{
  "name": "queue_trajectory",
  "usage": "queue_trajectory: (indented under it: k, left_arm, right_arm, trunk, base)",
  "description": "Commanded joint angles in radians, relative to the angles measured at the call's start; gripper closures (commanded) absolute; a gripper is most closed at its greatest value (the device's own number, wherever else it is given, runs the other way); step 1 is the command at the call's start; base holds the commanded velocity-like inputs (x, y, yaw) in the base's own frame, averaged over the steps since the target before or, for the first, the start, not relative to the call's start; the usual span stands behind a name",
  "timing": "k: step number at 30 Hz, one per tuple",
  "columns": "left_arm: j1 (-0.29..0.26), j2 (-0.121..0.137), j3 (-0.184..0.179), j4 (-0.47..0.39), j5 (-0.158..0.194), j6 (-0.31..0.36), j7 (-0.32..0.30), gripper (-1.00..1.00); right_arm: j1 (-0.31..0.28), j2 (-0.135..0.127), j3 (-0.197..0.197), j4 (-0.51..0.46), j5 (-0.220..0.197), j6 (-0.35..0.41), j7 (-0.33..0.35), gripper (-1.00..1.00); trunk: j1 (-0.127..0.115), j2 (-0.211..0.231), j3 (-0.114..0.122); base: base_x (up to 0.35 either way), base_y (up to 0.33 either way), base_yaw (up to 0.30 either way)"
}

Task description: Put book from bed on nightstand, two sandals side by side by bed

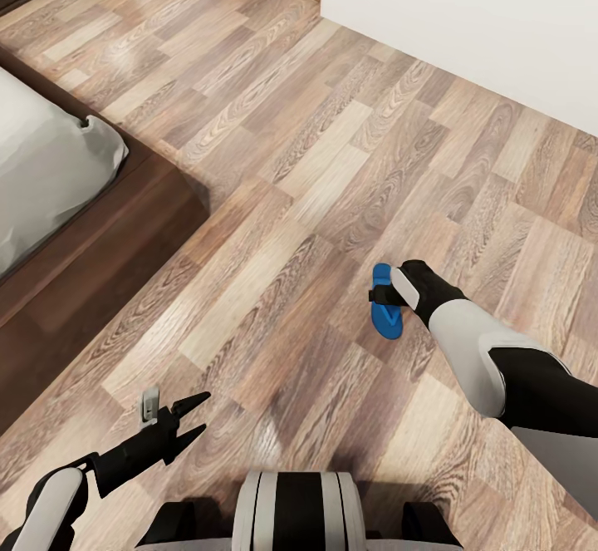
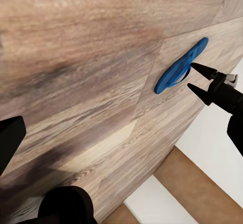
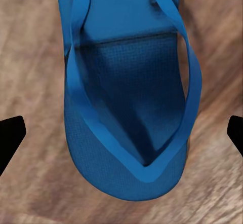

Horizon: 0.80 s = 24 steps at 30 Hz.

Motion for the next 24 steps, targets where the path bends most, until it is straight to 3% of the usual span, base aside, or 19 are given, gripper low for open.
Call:
queue_trajectory:
  k: [1, 24]
  left_arm:
    - [0.000, 0.000, 0.001, 0.001, -0.009, 0.004, -0.009, -1.00]
    - [0.000, 0.000, 0.001, 0.002, -0.009, 0.004, -0.009, -1.00]
  right_arm:
    - [0.000, 0.000, -0.002, -0.001, -0.011, 0.003, -0.009, -1.00]
    - [0.000, -0.001, -0.002, -0.001, -0.011, 0.003, -0.009, -1.00]
  trunk:
    - [0.000, 0.000, 0.000]
    - [0.000, 0.000, 0.000]
  base:
    - [0.000, 0.000, 0.000]
    - [0.000, 0.000, 0.000]
